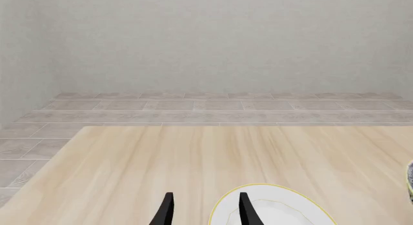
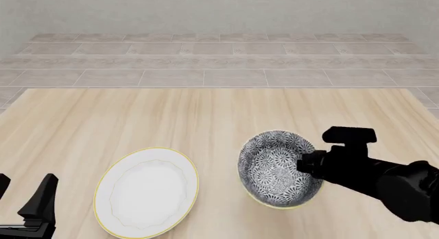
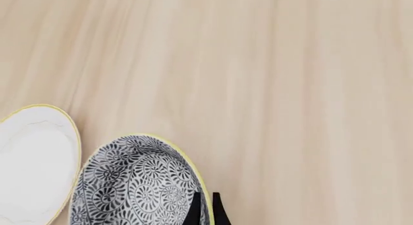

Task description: Put the bowl on the plate.

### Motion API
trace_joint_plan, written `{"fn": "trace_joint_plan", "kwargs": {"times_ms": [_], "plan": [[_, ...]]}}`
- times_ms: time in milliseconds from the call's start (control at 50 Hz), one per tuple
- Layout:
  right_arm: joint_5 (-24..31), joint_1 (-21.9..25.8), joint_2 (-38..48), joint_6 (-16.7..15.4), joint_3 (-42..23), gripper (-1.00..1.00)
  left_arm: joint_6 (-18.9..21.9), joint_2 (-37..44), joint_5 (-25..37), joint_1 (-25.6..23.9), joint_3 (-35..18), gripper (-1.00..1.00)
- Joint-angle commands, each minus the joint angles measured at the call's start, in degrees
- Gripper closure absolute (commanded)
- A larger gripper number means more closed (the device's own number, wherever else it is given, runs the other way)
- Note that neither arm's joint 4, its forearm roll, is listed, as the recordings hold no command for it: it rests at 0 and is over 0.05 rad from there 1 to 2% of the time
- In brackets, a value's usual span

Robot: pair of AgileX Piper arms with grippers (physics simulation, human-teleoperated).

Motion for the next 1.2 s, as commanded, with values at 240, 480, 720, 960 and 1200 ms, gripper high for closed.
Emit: {"fn": "trace_joint_plan", "kwargs": {"times_ms": [240,480,720,960,1200], "plan": [[7.25,3.41,0.01,-4.79,-15.98,1.0,0.0,0.0,0.0,0.0,0.0,-1.0],[6.15,8.22,4.97,-5.52,-23.41,1.0,0.0,0.0,0.0,0.0,0.0,-1.0],[4.61,11.35,9.21,-4.38,-27.05,1.0,0.0,0.0,0.0,0.0,0.0,-1.0],[3.01,13.83,11.41,-3.27,-29.25,1.0,0.0,0.0,0.0,0.0,0.0,-1.0],[0.94,16.39,16.04,-2.49,-31.78,1.0,0.0,0.0,0.0,0.0,0.0,-1.0]]}}
